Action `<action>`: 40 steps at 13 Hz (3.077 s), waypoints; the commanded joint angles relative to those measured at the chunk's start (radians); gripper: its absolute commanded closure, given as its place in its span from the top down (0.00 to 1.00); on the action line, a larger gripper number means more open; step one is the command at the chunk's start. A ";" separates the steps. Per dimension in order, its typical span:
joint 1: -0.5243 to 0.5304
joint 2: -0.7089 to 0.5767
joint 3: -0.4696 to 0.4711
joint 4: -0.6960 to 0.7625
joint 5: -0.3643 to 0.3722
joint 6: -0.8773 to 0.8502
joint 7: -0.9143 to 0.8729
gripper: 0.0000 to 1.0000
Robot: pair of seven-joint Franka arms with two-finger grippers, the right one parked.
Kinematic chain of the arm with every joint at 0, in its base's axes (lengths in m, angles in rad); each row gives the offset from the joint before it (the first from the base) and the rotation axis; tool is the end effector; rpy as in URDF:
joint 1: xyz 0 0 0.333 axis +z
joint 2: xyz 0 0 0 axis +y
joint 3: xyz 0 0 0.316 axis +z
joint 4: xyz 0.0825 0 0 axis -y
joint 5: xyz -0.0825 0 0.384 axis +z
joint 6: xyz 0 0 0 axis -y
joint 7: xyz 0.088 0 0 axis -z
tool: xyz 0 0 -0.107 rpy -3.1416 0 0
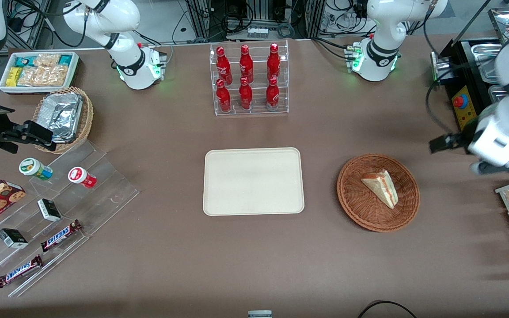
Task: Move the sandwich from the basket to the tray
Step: 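Move the left gripper down over the wrapped sandwich in the wicker basket, then close the left gripper on the wrapped sandwich, then lift the sandwich and carry it over the cream tray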
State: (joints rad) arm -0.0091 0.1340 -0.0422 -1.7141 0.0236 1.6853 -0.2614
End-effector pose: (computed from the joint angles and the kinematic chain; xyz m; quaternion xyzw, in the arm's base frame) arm 0.5848 -0.0266 0.4896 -0.9914 -0.1022 0.0789 0.0213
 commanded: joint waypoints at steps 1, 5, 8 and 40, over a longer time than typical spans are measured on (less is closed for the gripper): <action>-0.034 0.022 -0.001 -0.109 0.012 0.162 -0.189 1.00; -0.080 0.036 -0.002 -0.341 0.012 0.543 -0.608 1.00; -0.100 0.038 -0.004 -0.456 0.013 0.704 -0.634 1.00; -0.561 0.117 -0.039 -0.052 0.039 0.223 -0.637 0.00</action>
State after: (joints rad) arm -0.4899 0.1582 -0.0941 -1.8542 0.0566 1.8981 -0.8933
